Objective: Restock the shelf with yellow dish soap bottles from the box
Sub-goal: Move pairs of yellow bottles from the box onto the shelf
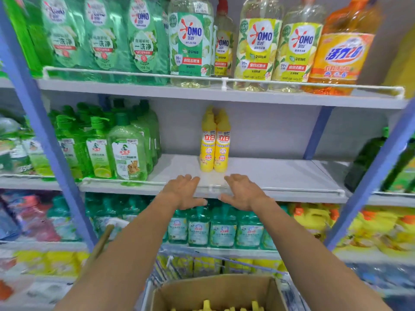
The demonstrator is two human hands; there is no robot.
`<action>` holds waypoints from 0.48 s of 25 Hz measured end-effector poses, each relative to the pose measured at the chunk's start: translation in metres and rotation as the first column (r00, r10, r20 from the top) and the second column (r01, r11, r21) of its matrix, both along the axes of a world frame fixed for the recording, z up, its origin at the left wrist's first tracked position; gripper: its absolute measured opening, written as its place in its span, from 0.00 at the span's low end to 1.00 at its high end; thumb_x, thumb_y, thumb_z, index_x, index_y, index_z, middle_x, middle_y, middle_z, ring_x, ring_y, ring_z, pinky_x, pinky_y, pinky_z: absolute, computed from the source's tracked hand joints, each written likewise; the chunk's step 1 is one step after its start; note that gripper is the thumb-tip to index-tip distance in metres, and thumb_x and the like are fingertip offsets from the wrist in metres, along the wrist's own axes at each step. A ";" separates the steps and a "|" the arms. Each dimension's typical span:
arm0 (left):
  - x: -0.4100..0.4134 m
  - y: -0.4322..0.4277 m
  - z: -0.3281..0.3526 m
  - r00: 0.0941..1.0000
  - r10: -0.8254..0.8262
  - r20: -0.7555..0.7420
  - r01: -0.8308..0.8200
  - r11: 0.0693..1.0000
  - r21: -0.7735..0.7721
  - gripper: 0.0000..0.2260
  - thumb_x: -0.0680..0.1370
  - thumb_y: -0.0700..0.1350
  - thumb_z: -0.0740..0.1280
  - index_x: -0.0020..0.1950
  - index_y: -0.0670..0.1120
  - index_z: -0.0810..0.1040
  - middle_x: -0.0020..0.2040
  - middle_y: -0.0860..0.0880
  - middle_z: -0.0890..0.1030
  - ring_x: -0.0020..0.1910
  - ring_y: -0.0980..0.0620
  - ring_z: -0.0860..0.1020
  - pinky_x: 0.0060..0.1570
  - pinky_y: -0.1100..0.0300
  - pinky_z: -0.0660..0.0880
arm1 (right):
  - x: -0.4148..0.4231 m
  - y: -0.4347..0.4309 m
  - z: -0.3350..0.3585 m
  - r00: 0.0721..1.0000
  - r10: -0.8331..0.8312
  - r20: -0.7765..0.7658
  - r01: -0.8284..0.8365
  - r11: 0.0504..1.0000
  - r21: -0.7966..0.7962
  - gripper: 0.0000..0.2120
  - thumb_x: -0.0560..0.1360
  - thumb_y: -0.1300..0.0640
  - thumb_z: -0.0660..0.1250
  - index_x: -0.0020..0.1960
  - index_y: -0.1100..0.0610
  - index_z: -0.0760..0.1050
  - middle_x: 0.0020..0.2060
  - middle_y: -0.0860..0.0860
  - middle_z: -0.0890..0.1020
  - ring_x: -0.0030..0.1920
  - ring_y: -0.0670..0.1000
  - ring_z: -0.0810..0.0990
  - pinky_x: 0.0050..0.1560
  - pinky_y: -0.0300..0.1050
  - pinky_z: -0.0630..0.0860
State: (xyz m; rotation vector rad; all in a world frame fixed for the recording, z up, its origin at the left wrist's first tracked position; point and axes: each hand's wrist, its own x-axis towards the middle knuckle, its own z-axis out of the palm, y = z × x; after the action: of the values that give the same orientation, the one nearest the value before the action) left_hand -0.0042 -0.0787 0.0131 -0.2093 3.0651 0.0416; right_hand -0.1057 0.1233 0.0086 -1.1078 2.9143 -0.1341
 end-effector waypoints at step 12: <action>0.145 0.048 -0.197 0.963 -0.042 0.267 -0.002 0.987 0.163 0.40 0.74 0.70 0.63 0.78 0.48 0.60 0.75 0.43 0.66 0.74 0.39 0.65 0.69 0.41 0.68 | 0.152 0.054 -0.168 0.953 -0.130 0.275 0.082 0.980 0.181 0.36 0.80 0.37 0.62 0.80 0.54 0.57 0.77 0.57 0.64 0.76 0.61 0.62 0.71 0.61 0.69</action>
State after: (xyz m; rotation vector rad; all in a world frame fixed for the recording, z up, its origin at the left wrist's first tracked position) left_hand 0.1405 -0.0309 -0.1834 -0.1586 2.7742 0.2397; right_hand 0.0467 0.1773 -0.1597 -0.8290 2.6690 -0.0444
